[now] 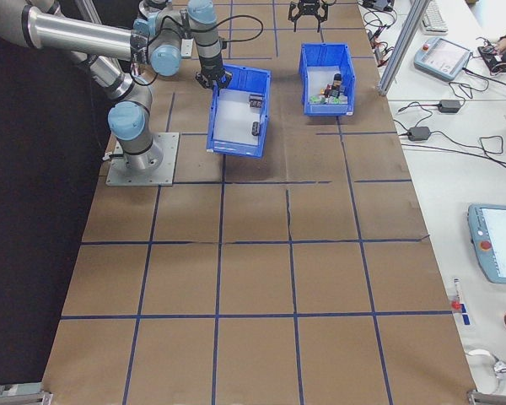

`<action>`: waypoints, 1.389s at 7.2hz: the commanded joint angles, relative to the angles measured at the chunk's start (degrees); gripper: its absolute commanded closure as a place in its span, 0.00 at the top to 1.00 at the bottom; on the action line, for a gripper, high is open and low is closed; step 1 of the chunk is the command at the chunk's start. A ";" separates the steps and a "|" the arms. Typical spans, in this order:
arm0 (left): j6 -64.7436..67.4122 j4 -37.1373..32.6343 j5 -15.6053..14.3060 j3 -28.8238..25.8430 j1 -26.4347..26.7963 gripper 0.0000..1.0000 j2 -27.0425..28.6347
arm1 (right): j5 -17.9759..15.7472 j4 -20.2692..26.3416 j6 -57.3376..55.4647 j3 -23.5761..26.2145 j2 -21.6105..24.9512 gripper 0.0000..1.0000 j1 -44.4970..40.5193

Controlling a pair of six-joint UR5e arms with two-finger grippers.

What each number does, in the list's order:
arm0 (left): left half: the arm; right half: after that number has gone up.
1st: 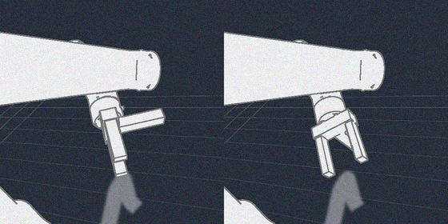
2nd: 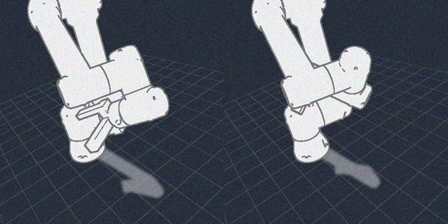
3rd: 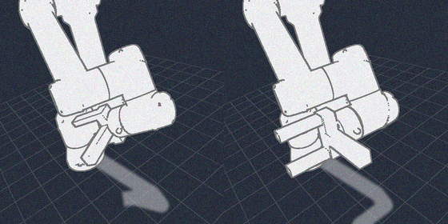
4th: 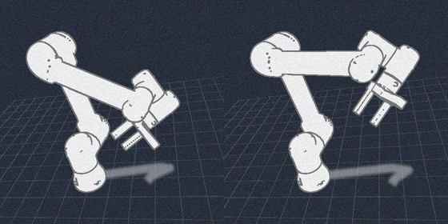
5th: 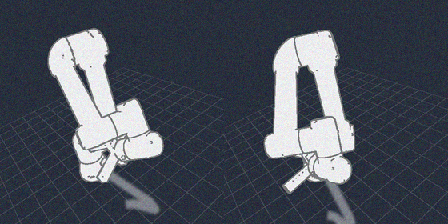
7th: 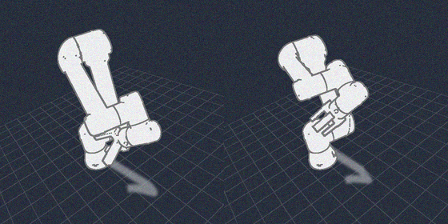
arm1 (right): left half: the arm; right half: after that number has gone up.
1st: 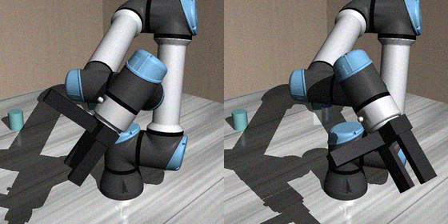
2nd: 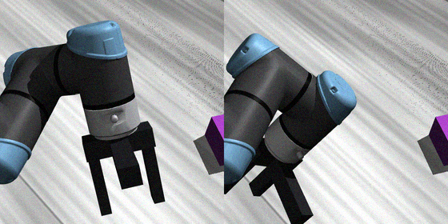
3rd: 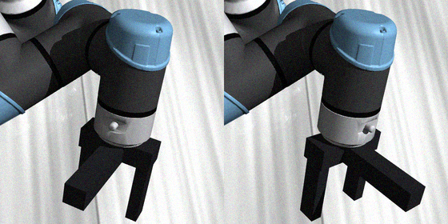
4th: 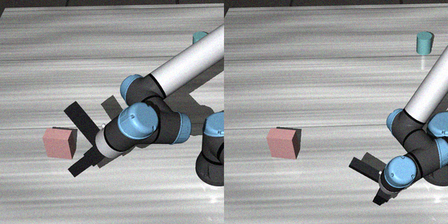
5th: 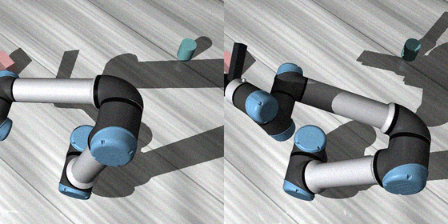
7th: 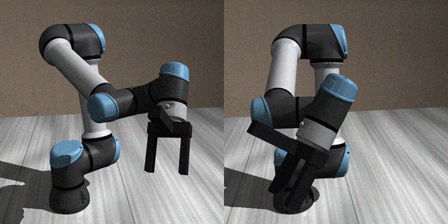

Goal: Place button box in front

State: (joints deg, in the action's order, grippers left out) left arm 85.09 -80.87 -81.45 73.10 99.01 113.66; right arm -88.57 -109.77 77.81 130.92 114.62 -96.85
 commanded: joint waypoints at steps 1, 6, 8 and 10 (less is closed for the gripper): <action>-26.66 -6.03 -1.61 0.20 -4.16 1.00 -2.38 | -0.98 -5.68 -7.74 -0.22 -5.00 0.01 -8.84; -74.56 -17.48 -8.03 3.70 -6.90 1.00 -13.88 | -7.58 -18.51 -18.72 -3.65 -18.36 0.01 -24.06; -82.35 -16.08 -7.41 12.64 -6.99 1.00 -21.51 | -10.29 -18.72 -23.56 -6.80 -22.85 0.01 -28.03; -82.80 -11.97 -7.15 18.12 -7.34 1.00 -25.67 | -10.30 -20.13 -25.96 -6.90 -24.01 0.01 -28.48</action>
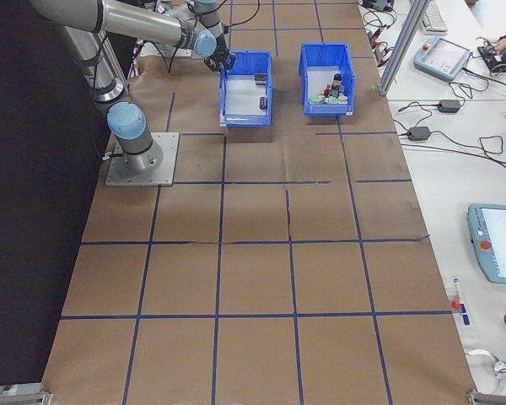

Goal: Place button box in front

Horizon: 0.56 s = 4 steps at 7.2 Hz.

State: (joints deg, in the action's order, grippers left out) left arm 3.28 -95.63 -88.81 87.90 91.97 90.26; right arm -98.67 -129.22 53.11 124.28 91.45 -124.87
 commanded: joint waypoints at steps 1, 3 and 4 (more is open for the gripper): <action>-0.99 3.34 0.04 4.64 0.05 1.00 -3.06 | -0.12 -0.60 -1.34 -0.27 -0.84 0.01 -0.55; -1.25 3.52 -0.58 4.73 0.05 1.00 -3.16 | -0.03 -0.51 -0.73 -0.27 -1.45 0.03 -0.55; -1.26 3.60 -0.58 4.74 0.05 1.00 -3.25 | 0.06 -0.51 -1.16 -0.27 -1.54 0.40 -0.55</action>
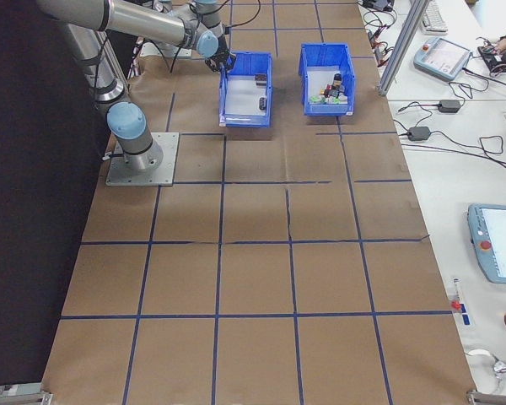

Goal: Place button box in front

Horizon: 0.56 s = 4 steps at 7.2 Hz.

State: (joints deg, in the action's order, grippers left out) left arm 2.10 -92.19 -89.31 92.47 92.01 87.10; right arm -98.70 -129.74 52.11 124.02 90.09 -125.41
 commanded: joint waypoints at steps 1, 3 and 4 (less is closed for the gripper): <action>-0.08 0.60 0.02 0.08 0.01 1.00 -0.09 | 0.52 0.01 -0.25 -0.09 -0.18 0.97 0.07; 0.54 1.39 -0.07 0.34 0.19 1.00 -0.44 | 0.00 0.19 -0.17 -0.62 0.52 1.00 0.07; 0.19 1.13 -0.25 0.34 0.01 1.00 -0.88 | -0.01 0.80 -0.08 -2.27 1.22 1.00 0.33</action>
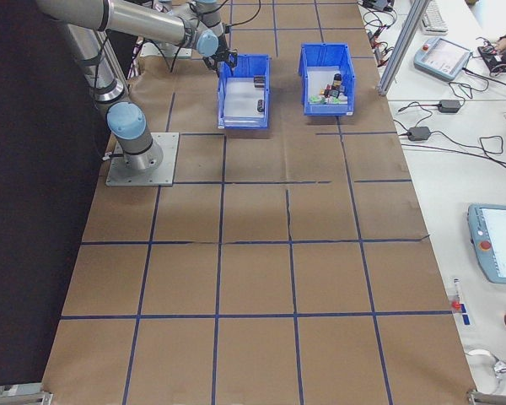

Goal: Place button box in front

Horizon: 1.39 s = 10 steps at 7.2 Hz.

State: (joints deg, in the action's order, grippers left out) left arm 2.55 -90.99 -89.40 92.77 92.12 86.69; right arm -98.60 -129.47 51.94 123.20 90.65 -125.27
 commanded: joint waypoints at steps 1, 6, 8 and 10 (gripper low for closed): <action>-0.35 -0.24 -0.08 0.74 -0.01 1.00 -1.68 | 0.16 2.71 0.36 -3.21 2.06 1.00 1.76; -2.37 0.02 -1.47 2.06 -0.36 1.00 -3.63 | 8.09 12.36 -0.16 -10.85 6.38 1.00 19.22; -2.37 -0.76 -1.57 1.63 -0.27 1.00 -3.72 | 9.56 19.84 -0.78 -17.26 6.11 1.00 26.44; -2.28 -0.85 -1.48 1.53 -0.27 1.00 -3.54 | 9.82 20.74 -12.74 -20.26 4.81 1.00 33.91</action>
State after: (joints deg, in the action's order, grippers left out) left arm 0.24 -91.72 -90.93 94.42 91.83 83.10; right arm -89.05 -109.63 46.67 105.02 96.42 -96.25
